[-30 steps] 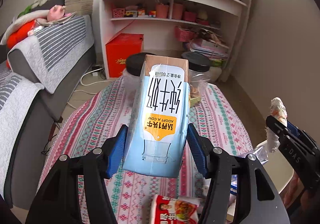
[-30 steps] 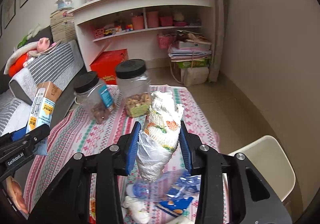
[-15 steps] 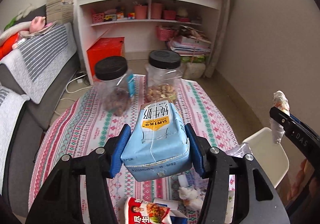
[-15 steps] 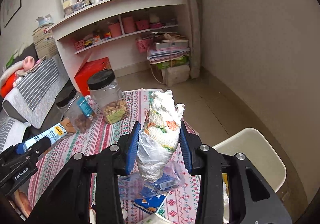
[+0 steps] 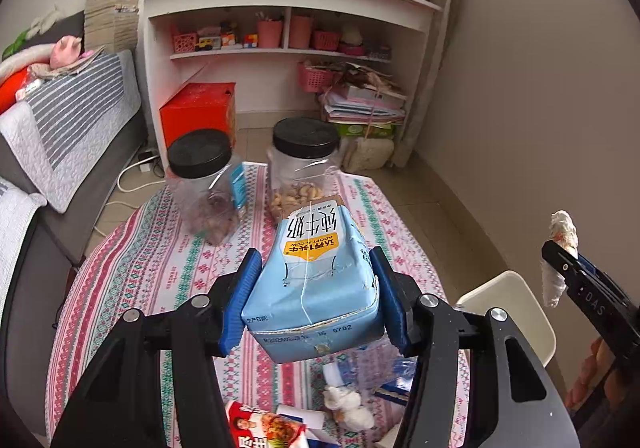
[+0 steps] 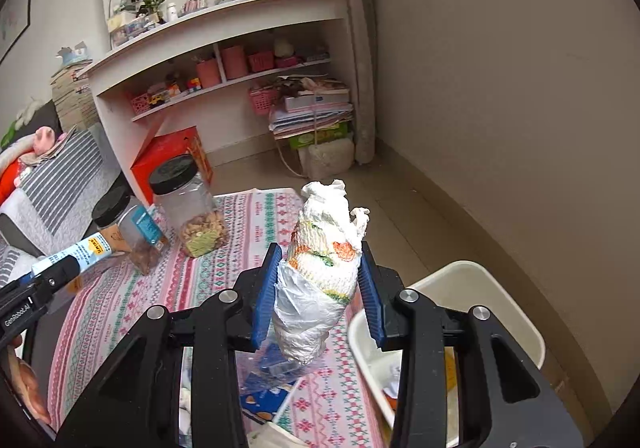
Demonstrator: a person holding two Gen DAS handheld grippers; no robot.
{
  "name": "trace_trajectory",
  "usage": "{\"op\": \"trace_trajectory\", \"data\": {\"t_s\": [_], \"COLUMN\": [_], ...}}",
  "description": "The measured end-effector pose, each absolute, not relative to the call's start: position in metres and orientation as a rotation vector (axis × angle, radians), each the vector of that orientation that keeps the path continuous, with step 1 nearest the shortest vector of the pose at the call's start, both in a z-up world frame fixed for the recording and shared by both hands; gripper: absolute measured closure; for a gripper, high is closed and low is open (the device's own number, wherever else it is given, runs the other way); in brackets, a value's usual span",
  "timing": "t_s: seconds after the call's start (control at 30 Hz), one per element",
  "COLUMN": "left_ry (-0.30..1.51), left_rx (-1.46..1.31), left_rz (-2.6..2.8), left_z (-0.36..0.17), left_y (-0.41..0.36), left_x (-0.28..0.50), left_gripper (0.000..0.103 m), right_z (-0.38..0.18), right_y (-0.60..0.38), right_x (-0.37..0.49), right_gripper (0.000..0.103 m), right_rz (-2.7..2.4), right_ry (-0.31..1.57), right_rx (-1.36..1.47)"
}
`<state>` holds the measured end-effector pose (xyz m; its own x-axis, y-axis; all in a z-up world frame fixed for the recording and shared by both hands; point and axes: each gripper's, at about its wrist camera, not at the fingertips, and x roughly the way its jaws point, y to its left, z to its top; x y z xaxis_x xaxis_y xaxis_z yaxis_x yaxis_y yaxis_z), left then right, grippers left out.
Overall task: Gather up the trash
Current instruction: 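Lift the carton and tissue and carry both toward the white bin, then open both tools over the bin to drop the carton and tissue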
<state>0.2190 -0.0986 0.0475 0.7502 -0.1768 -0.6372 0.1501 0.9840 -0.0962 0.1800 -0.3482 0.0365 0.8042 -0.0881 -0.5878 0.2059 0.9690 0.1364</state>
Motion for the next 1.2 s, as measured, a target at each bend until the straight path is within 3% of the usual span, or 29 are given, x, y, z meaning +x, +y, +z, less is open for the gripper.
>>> {"op": "trace_trajectory", "data": {"t_s": [0.87,0.9,1.0,1.2], "left_ry": [0.690,0.692,0.698,0.739], "left_rx": [0.049,0.054,0.066,0.069], "left_rz": [-0.376,-0.387,-0.417,-0.472], "left_z": [0.052,0.051,0.048,0.032], "left_y": [-0.229,-0.237,-0.255,-0.287], "left_x": [0.192,0.190,0.186,0.178], "left_gripper": [0.048,0.048,0.048,0.048], "right_z": [0.023,0.023,0.021,0.024], "right_y": [-0.466,-0.470,-0.484,-0.510], "right_x": [0.136,0.134,0.127,0.110], "right_gripper": [0.065,0.063,0.037,0.024], "right_rz": [-0.376,-0.384,-0.432,-0.528], "right_ry": [0.657,0.659,0.660,0.628], "right_rx": [0.253,0.260,0.288,0.340]}}
